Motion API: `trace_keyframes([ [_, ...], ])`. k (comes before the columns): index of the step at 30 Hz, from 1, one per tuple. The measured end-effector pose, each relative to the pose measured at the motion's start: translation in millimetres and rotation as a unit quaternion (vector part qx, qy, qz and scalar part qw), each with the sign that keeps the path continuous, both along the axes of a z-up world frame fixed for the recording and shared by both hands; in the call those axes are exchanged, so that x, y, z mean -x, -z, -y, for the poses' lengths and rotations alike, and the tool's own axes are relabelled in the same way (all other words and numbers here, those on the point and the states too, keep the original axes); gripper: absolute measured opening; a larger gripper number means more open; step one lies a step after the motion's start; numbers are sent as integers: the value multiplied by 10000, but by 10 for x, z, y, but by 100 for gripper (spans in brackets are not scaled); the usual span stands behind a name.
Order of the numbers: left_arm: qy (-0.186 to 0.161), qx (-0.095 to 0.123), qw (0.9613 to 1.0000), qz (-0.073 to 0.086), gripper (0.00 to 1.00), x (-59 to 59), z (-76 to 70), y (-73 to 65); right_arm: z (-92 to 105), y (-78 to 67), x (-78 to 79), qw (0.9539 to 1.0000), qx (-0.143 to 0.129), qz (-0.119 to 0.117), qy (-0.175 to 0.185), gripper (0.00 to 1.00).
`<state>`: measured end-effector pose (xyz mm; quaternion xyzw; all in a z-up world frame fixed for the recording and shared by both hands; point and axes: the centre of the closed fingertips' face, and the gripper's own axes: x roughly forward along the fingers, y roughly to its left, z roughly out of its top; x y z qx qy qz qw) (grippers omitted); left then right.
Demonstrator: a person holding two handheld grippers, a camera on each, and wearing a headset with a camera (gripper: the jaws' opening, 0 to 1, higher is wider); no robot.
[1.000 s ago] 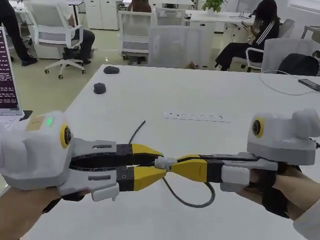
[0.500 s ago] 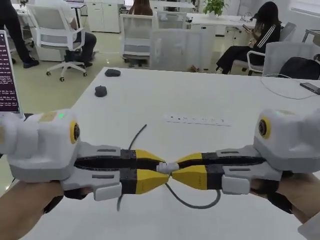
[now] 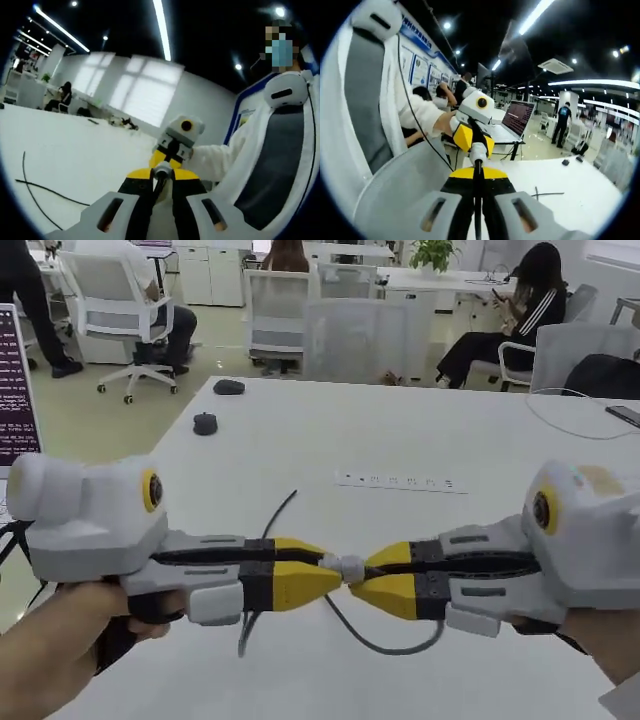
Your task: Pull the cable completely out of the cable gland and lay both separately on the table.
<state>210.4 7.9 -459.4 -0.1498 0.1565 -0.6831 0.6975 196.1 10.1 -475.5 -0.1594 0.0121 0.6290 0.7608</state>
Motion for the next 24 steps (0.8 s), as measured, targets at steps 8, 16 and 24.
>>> trace_keyframes([
  [8, -337, 325, 9918, 1188, 14, -2, -46, -225, 58, -207, -62, 9741, -1211, -1910, 68, 9],
  [16, -350, 316, 9835, 1747, 14, 50, -58, -235, 111, -340, -48, 9563, -1682, -2390, -68, 11],
  [24, -318, 325, 9812, 1874, 15, 51, 4, -213, 62, -329, -38, 9580, -1661, -2333, -122, 11],
])
